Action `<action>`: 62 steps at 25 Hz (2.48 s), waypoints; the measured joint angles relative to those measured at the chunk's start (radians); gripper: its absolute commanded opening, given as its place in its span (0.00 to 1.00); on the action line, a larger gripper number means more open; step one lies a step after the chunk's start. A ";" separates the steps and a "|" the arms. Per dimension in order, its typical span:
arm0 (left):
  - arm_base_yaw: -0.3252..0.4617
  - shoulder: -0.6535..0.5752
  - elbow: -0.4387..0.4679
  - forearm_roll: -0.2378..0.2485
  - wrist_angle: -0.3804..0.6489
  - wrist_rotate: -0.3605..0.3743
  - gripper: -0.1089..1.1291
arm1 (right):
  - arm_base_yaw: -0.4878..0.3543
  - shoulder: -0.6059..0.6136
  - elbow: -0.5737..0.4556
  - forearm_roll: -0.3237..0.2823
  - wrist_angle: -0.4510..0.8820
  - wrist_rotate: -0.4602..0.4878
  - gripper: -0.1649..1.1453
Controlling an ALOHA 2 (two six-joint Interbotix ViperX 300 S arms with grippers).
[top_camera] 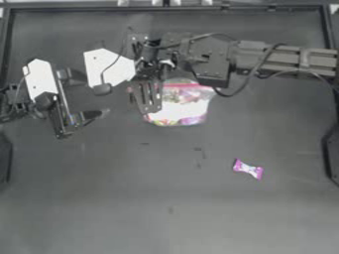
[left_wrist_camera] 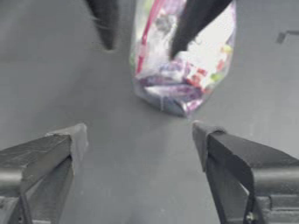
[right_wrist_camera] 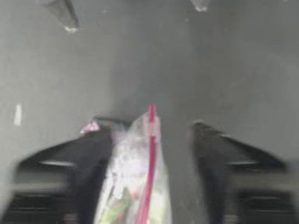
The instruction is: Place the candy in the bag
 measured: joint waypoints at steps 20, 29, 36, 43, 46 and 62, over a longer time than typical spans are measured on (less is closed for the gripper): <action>-0.003 -0.002 0.008 0.000 0.000 0.000 0.90 | 0.011 0.044 -0.080 0.023 0.084 -0.017 0.68; -0.003 0.000 0.009 0.000 0.000 -0.002 0.90 | 0.012 0.048 -0.081 0.023 0.089 -0.017 0.59; -0.003 0.000 0.009 0.000 0.000 -0.002 0.90 | 0.012 0.048 -0.080 0.021 0.089 -0.017 0.51; -0.003 0.000 0.009 0.000 0.000 -0.002 0.90 | 0.012 0.048 -0.080 0.021 0.094 -0.015 0.46; -0.003 0.000 0.009 0.000 -0.002 -0.003 0.90 | 0.012 0.048 -0.080 0.021 0.095 -0.015 0.46; -0.003 0.000 0.009 0.000 0.000 -0.002 0.90 | 0.014 0.034 -0.081 0.025 0.109 -0.015 0.45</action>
